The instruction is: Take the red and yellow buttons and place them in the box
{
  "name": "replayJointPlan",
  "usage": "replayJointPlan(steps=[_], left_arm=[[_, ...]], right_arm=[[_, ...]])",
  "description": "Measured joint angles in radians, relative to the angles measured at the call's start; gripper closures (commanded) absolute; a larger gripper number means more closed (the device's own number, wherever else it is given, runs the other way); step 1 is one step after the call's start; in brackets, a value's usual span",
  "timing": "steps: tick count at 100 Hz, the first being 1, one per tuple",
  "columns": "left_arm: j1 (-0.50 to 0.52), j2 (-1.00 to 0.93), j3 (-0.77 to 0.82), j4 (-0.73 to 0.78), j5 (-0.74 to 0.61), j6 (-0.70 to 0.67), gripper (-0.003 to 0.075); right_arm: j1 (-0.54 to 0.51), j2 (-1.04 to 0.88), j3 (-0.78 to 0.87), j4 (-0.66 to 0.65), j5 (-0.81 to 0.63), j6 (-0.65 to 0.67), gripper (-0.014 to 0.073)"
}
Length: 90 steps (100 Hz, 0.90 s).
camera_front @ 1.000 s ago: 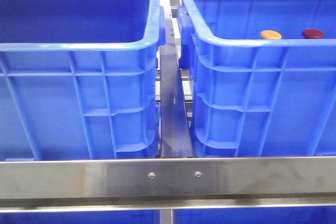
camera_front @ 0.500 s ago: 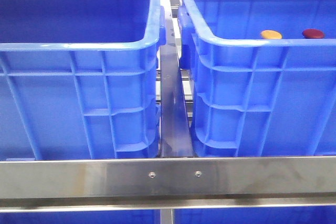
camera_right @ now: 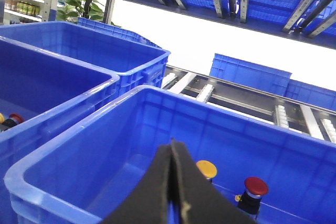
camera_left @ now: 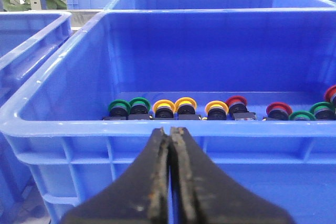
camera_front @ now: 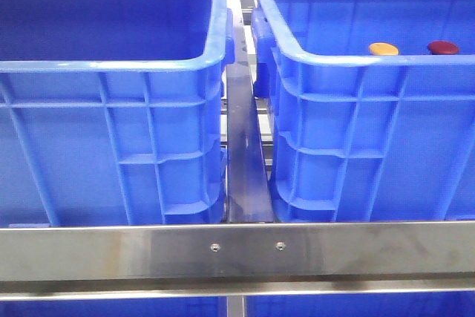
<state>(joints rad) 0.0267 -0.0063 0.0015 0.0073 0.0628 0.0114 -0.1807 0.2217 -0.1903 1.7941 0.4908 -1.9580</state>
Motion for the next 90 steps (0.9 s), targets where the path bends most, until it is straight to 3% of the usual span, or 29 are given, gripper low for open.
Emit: replayJointPlan(steps=[36,59,71,90], left_arm=[[0.000,0.000,0.000,0.000,0.000,0.000,0.0740],[0.000,0.000,0.000,0.000,0.000,0.000,0.0740],[0.000,0.000,0.000,0.000,0.000,0.000,0.0740],[0.000,0.000,0.000,0.000,0.000,0.000,0.0740]], right_arm=[[0.000,0.000,0.000,0.000,-0.006,0.000,0.0634],[0.000,0.000,0.000,0.000,-0.104,0.022,0.0634],[0.000,0.000,-0.027,-0.129,-0.134,0.185,0.0634],[0.014,0.000,-0.071,-0.604,-0.162,0.666,0.0634]])
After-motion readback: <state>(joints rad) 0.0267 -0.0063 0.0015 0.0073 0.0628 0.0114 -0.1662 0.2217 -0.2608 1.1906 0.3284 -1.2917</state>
